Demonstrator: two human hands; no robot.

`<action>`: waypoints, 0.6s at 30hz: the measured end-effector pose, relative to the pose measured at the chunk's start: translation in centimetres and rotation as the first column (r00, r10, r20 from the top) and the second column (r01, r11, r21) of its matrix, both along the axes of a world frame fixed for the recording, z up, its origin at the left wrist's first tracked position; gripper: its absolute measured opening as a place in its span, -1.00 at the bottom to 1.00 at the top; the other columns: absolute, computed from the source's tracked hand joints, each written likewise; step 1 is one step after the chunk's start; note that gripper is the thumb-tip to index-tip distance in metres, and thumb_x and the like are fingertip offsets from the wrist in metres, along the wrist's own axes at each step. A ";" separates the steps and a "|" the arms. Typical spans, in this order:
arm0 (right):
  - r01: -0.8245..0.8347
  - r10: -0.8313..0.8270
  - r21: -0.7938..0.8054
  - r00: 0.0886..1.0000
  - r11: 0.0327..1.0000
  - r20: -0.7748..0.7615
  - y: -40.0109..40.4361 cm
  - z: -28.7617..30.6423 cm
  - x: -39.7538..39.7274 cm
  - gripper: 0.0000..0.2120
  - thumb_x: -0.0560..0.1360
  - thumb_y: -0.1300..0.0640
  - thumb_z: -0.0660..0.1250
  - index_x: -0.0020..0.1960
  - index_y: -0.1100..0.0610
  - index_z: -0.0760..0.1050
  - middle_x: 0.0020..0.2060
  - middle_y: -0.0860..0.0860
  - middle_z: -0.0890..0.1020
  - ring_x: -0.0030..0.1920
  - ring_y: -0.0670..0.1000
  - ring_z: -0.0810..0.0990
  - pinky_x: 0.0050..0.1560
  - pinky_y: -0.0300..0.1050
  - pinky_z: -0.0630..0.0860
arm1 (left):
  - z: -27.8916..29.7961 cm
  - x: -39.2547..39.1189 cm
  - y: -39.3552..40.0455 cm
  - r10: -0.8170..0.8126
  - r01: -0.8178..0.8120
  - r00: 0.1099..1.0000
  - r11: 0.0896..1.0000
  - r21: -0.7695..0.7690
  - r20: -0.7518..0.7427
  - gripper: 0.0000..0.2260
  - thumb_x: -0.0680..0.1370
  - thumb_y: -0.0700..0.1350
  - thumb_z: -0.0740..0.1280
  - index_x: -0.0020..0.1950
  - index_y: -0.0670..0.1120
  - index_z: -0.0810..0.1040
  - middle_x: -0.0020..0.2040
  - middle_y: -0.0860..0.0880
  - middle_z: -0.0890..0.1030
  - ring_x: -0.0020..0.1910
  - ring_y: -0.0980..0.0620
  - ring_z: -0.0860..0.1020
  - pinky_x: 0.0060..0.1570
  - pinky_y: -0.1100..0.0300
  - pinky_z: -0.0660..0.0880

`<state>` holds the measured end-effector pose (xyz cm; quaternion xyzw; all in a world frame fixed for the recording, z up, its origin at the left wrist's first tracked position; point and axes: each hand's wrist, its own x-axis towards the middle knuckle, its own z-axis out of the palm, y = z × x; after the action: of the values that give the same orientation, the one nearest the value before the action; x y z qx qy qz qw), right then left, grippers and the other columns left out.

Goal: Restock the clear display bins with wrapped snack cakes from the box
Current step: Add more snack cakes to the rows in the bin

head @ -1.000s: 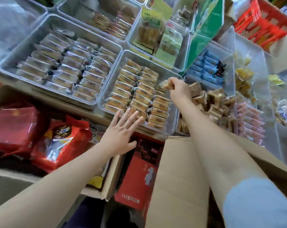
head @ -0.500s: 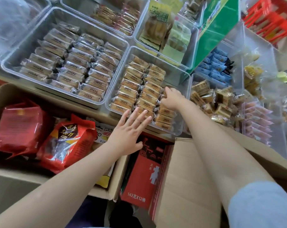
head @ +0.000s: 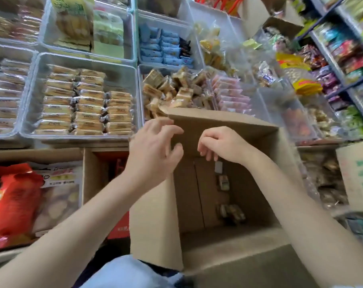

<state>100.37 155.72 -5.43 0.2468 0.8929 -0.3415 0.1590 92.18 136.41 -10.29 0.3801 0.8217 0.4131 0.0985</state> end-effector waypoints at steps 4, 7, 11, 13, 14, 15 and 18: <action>0.211 -0.204 -0.012 0.957 0.977 0.209 5.7 -9.7 5.1 -0.78 0.63 0.18 0.17 0.04 0.21 0.58 -0.17 0.11 0.65 -0.26 0.06 0.64 -0.31 -0.10 0.57 | -1.5 5.4 3.6 -0.129 0.077 0.968 0.969 -0.233 -0.216 -0.70 0.60 0.06 0.30 0.32 0.07 0.57 0.47 -0.05 0.45 0.55 -0.10 0.25 0.54 0.00 -0.13; 0.272 -0.277 0.061 0.900 0.960 0.336 9.7 -16.1 7.9 -0.63 0.65 0.08 0.21 0.43 0.13 0.43 0.19 0.13 0.59 0.02 0.08 0.62 -0.16 -0.13 0.55 | -2.8 5.4 4.2 -0.163 0.039 0.935 0.930 -0.366 -0.314 -0.74 0.56 0.02 0.35 0.20 0.00 0.67 0.32 -0.09 0.59 0.45 -0.13 0.41 0.58 -0.12 0.03; 0.283 -0.294 0.087 0.873 0.955 0.389 14.1 -21.8 10.5 -0.50 0.61 0.06 0.30 0.51 0.12 0.30 0.41 0.04 0.44 0.32 0.15 0.49 0.28 -0.04 0.46 | -3.0 5.1 4.4 -0.129 0.011 0.927 0.948 -0.317 -0.352 -0.84 0.54 -0.06 0.41 0.09 0.00 0.71 0.12 -0.01 0.69 0.25 -0.07 0.57 0.53 -0.14 0.13; 0.311 -0.314 0.076 0.854 0.947 0.415 15.8 -24.4 11.1 -0.49 0.60 0.04 0.30 0.51 0.10 0.31 0.39 0.07 0.47 0.27 0.14 0.51 0.20 -0.05 0.50 | -3.0 5.3 4.5 -0.125 0.002 0.926 0.945 -0.327 -0.355 -0.85 0.54 -0.07 0.41 0.08 0.02 0.71 0.10 0.01 0.69 0.25 -0.06 0.57 0.53 -0.15 0.13; 0.338 -0.328 0.059 0.836 0.939 0.439 15.9 -24.8 11.2 -0.49 0.61 0.05 0.29 0.52 0.08 0.29 0.38 0.09 0.48 0.25 0.13 0.53 0.14 -0.06 0.52 | -3.0 5.4 4.6 -0.124 -0.005 0.926 0.941 -0.339 -0.357 -0.84 0.54 -0.06 0.41 0.09 0.03 0.71 0.11 0.01 0.69 0.25 -0.05 0.57 0.53 -0.16 0.12; 0.366 -0.343 0.041 0.821 0.930 0.455 15.6 -24.8 11.0 -0.48 0.62 0.07 0.27 0.55 0.08 0.24 0.38 0.10 0.48 0.24 0.12 0.53 0.14 -0.06 0.54 | -3.1 5.4 4.7 -0.121 -0.013 0.926 0.937 -0.350 -0.358 -0.84 0.54 -0.05 0.41 0.09 0.03 0.70 0.11 0.02 0.69 0.26 -0.05 0.56 0.54 -0.16 0.12; 0.458 -0.387 -0.004 0.756 0.889 0.528 15.3 -25.8 10.9 -0.45 0.69 0.08 0.15 0.61 0.09 0.05 0.39 0.12 0.44 0.30 0.10 0.51 0.08 -0.11 0.54 | -3.3 5.6 4.8 -0.088 -0.045 0.928 0.939 -0.342 -0.362 -0.85 0.54 -0.05 0.42 0.09 0.04 0.71 0.12 0.02 0.69 0.27 -0.05 0.56 0.54 -0.12 0.10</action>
<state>111.23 171.05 -31.27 0.5127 0.7137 -0.3488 0.3258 97.76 141.19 -13.55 0.4375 0.8805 0.1823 0.0104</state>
